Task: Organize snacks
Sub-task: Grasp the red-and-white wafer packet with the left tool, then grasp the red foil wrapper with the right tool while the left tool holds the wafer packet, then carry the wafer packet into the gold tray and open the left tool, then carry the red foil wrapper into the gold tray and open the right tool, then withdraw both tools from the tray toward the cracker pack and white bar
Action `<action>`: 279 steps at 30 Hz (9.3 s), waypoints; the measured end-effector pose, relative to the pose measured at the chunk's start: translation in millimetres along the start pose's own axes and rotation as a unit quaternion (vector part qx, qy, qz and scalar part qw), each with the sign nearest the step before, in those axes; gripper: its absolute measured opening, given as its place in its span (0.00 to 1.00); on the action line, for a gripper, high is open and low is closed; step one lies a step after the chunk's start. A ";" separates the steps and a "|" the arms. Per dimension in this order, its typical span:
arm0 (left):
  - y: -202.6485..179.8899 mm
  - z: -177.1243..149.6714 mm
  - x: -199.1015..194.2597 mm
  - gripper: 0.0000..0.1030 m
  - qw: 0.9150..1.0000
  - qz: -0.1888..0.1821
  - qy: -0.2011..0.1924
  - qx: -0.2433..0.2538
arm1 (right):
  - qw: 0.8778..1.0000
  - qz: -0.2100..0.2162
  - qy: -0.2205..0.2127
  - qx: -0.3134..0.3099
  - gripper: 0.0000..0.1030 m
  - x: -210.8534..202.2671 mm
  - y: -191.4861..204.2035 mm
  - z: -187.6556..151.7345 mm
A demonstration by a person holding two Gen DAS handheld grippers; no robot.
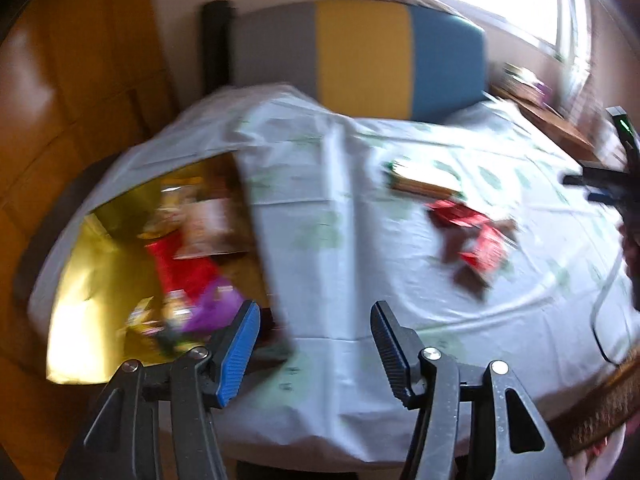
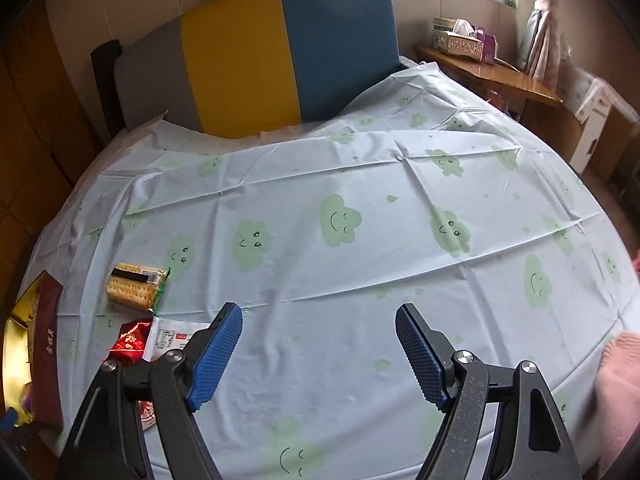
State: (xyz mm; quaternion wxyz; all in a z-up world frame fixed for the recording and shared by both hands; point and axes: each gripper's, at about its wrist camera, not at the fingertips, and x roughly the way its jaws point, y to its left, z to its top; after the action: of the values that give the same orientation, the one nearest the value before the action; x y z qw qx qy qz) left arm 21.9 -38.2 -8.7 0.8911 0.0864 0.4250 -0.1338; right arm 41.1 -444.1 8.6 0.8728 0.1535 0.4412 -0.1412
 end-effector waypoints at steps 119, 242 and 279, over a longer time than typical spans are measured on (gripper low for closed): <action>8.4 12.7 20.0 0.33 0.988 -0.138 -0.037 -0.054 | 0.958 0.102 0.108 -0.247 0.45 28.5 131.6 -114.9; 173.9 -50.8 -42.6 0.44 0.960 0.135 -0.042 -0.240 | 0.889 0.309 0.045 -0.334 0.52 -38.3 395.3 -134.4; 112.1 -24.9 -34.6 0.44 0.982 0.108 -0.033 -0.153 | 0.967 0.143 -0.017 -0.211 0.58 -23.7 161.1 -34.3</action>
State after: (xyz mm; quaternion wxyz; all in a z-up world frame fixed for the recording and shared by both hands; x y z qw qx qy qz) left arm 17.7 80.5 7.3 0.9166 -0.0103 0.3988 0.0274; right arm 64.1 -280.9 31.6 0.9039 0.0248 0.4195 0.0794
